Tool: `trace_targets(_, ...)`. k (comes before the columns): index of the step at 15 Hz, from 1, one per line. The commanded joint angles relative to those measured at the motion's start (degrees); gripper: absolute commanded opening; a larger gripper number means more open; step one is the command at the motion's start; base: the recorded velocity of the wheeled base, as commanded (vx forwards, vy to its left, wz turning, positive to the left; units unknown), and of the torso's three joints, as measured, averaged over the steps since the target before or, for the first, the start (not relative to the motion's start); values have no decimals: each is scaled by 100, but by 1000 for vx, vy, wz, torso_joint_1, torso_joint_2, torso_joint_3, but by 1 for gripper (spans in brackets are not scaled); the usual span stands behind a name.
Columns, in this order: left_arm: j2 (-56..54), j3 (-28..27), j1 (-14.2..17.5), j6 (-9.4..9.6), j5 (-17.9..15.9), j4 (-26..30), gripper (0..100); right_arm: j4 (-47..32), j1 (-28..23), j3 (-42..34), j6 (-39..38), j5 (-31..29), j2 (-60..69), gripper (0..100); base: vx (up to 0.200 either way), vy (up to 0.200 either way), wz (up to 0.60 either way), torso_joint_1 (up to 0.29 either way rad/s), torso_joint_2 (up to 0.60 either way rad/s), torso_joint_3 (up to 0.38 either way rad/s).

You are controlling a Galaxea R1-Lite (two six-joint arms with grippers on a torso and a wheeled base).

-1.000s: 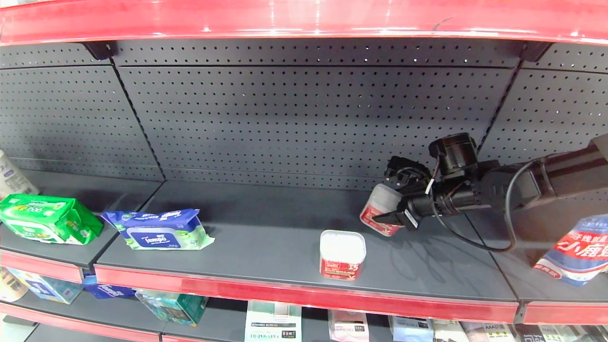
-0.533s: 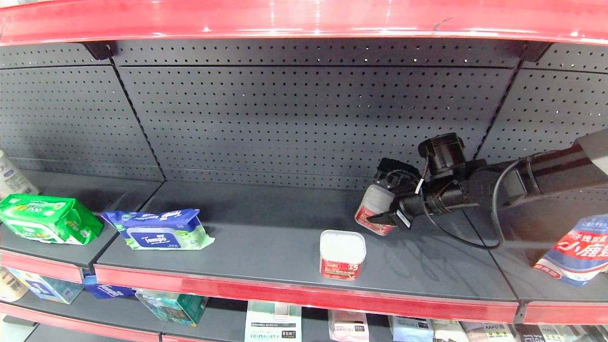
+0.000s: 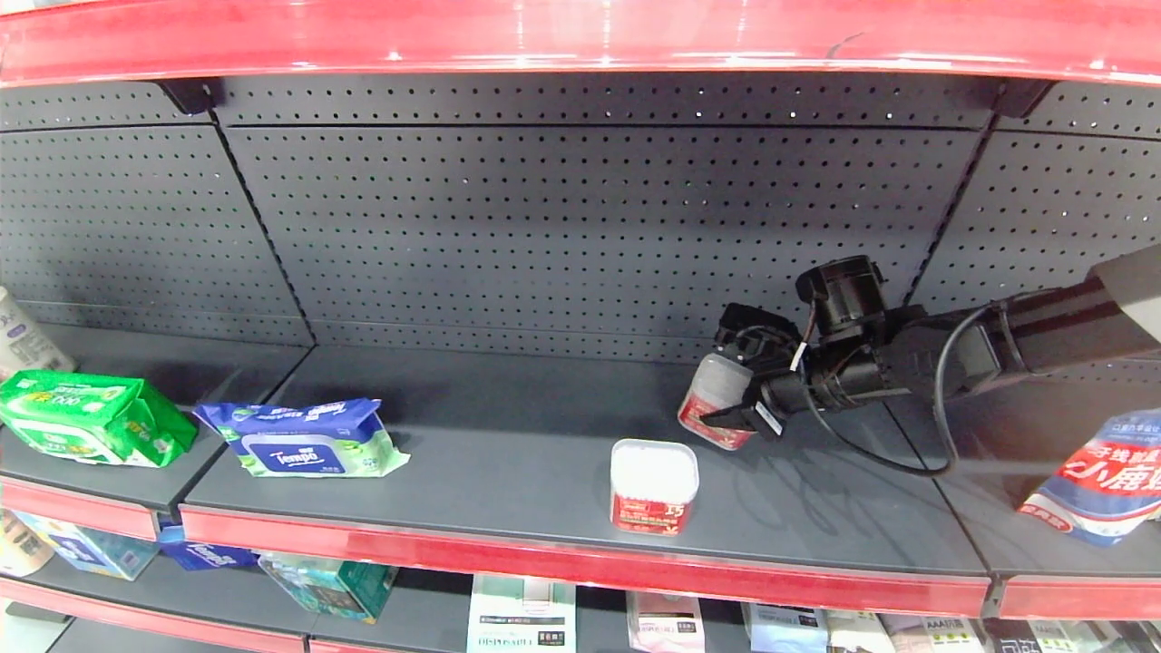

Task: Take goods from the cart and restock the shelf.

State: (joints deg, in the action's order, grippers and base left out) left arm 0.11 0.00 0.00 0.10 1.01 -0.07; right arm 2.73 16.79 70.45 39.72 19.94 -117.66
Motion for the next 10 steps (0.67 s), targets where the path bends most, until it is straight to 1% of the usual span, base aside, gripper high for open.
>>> trace_targets(1, -2, 0, 0, -1, 4, -1, 100, -1, 53, 4, 1, -17, 7, 0, 0, 0, 0, 0, 0, 0)
trace_targets(10, -2, 0, 0, -1, 4, -1, 100, 8, 114, -14, 1, -61, -125, 0, 0, 0, 0, 0, 0, 0)
